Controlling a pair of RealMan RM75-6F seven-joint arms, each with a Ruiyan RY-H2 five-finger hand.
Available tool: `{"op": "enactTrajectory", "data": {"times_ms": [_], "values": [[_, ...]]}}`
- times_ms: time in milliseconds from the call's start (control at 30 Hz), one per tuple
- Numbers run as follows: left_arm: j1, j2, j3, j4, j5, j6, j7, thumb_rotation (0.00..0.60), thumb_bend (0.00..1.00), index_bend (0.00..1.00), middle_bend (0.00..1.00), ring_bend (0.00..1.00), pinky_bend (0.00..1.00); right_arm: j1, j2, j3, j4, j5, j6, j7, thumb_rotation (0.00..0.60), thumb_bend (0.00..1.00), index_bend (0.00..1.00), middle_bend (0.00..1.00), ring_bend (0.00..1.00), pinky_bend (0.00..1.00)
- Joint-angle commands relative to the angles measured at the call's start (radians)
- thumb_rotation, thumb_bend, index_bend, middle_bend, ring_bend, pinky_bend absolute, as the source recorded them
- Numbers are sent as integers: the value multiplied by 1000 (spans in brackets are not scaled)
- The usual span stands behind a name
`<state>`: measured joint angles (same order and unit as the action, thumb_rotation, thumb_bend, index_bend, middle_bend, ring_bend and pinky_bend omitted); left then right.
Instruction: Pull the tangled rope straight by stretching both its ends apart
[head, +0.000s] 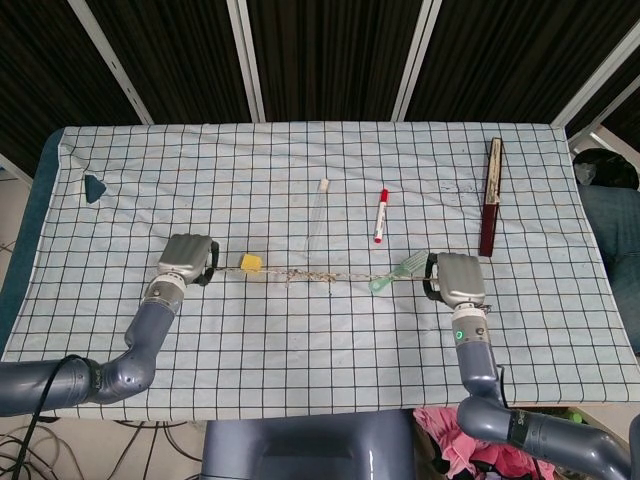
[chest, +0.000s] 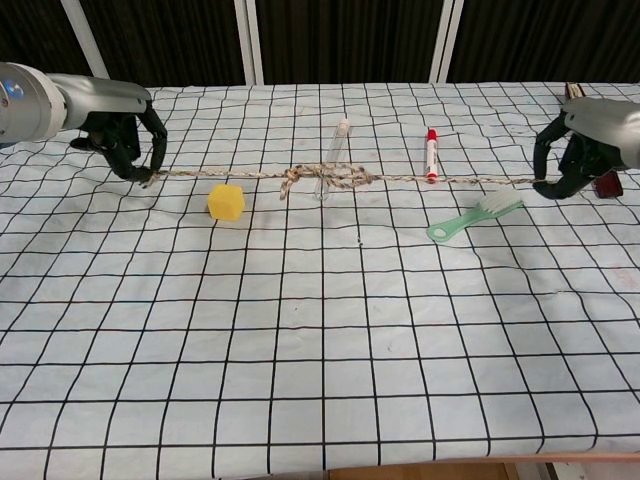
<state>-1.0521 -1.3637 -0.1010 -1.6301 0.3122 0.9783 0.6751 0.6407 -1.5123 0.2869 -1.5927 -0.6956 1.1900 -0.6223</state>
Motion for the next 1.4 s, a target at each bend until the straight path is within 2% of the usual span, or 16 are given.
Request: {"op": "enactTrajectory", "data": {"times_ms": [33,467,1400], "values": [[5,18,2,-4,2,6,3,600,511,680,950,866,873,-13,32,1,1,2,-9,19,600,472,637,963,1000,1000],[38,35,16,51,33,-16,-23,600,511,682,951,867,873,-46,114,-6,35,4,-53,86,600,472,638,963,1000,1000],[92,-8,28,189,59,-38,-41,600,511,685,952,867,873,-58,128,-24,183,49,-120,135,600,472,638,963,1000,1000]]}}
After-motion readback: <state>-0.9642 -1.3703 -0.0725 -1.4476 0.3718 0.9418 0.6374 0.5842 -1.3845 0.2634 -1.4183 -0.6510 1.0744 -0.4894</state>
